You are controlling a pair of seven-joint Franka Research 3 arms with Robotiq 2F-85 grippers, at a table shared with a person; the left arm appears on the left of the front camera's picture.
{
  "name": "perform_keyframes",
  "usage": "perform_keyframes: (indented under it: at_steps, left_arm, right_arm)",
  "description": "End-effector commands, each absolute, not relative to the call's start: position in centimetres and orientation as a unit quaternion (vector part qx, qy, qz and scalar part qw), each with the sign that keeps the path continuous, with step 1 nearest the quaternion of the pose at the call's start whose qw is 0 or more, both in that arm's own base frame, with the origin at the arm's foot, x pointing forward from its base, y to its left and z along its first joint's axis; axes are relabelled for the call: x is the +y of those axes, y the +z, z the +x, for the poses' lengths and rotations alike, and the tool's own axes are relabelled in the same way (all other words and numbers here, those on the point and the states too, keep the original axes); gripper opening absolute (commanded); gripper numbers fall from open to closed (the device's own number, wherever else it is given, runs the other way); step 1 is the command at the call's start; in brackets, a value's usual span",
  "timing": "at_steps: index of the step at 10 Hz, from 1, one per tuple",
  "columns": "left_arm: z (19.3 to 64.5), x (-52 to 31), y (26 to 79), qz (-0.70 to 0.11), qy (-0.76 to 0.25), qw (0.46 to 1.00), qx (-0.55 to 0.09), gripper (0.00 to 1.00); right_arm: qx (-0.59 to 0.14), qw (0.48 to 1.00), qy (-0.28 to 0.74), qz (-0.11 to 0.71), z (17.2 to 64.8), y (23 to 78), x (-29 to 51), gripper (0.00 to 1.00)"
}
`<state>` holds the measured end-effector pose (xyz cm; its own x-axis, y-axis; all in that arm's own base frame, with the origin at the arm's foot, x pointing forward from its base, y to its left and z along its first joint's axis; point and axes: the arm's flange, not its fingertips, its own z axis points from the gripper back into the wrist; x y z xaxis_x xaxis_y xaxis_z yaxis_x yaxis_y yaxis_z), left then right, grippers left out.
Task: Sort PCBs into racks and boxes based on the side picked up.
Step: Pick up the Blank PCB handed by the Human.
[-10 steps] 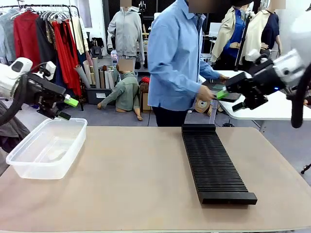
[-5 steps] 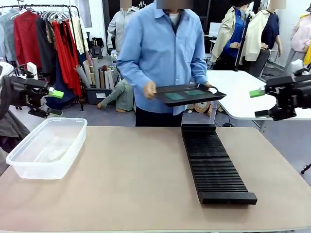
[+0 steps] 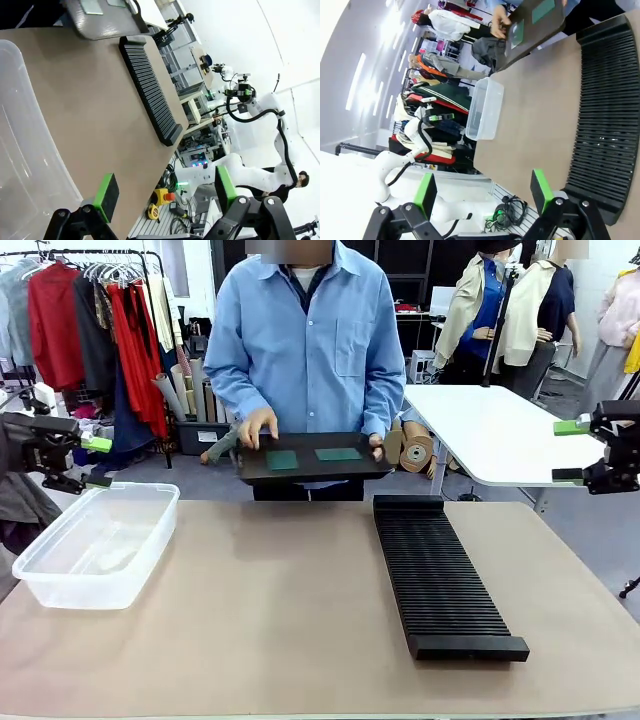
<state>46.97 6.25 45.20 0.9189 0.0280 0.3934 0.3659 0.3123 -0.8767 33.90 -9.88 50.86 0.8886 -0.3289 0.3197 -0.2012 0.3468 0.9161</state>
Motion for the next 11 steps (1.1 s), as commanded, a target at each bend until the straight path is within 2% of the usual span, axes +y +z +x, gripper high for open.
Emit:
perform_keyframes:
  at_steps: [1, 2, 11]
  left_arm:
    - [46.6, 5.8, 45.1, -0.539, -0.132, 0.797, -0.237, 1.0]
    - [47.0, 6.2, 45.2, -0.577, -0.107, 0.792, -0.171, 1.0]
    - [47.0, 6.2, 45.2, -0.577, -0.107, 0.792, -0.171, 1.0]
  right_arm:
    - [-0.24, 0.774, -0.038, 0.584, 34.5, 49.8, -9.0, 1.0]
    - [-0.232, 0.787, -0.041, 0.57, 33.9, 50.9, -9.9, 1.0]
    - [-0.232, 0.787, -0.041, 0.57, 33.9, 50.9, -9.9, 1.0]
